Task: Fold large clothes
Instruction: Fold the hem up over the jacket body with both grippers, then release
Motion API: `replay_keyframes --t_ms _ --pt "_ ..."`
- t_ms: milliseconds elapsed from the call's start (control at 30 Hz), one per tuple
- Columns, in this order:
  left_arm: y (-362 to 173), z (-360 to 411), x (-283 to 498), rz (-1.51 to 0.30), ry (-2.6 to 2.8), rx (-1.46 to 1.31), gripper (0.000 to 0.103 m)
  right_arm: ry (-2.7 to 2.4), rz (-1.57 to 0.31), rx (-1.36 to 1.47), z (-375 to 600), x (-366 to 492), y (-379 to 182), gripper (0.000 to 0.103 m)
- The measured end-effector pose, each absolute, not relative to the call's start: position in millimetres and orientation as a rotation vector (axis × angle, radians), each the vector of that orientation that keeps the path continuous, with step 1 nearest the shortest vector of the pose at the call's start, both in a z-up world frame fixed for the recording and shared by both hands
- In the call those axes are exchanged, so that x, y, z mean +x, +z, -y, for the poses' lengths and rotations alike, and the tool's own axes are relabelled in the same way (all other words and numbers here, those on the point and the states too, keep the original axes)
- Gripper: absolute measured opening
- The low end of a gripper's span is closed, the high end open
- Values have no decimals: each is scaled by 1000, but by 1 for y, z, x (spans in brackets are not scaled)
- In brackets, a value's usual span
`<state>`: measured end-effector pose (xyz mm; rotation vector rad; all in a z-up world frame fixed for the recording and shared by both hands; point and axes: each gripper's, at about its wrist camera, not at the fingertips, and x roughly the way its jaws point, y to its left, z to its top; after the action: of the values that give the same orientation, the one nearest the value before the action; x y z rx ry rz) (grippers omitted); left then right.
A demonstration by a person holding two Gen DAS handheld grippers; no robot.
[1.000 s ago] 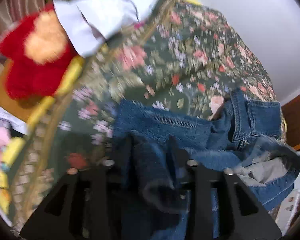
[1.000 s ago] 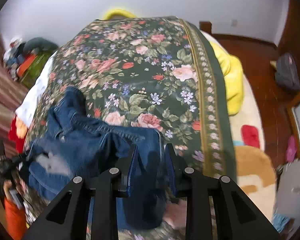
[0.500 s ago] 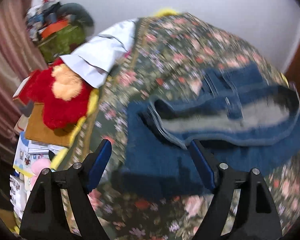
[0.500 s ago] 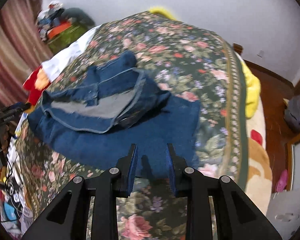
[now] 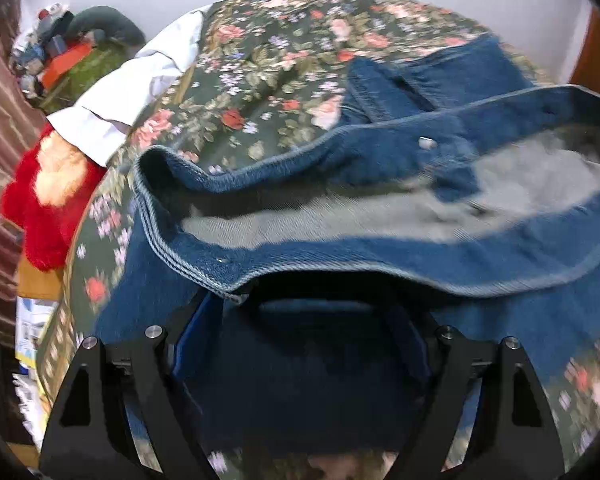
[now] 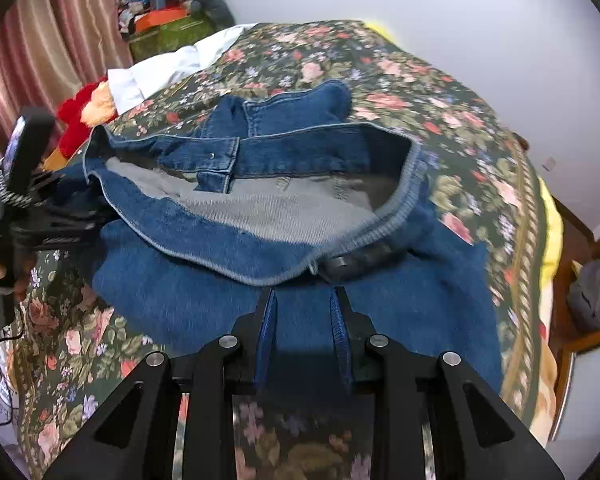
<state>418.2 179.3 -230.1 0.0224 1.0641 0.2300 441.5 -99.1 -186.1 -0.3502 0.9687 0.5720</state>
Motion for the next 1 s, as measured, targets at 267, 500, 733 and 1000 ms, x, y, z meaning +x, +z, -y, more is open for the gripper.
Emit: replay_keyframes --t_ms 267,500,733,1000 --pt "-225 -229 468 -1014 377 -66 81 465 -995 -158 104 520 -200 24" --pt "-232 -266 469 -1043 386 -267 81 481 -1085 108 128 548 -212 24" --pt "-194 -240 436 -985 318 -267 81 482 -1018 26 125 516 -172 24" --pt "-185 -170 424 -1009 106 -207 81 576 -1033 -245 95 456 -175 24"
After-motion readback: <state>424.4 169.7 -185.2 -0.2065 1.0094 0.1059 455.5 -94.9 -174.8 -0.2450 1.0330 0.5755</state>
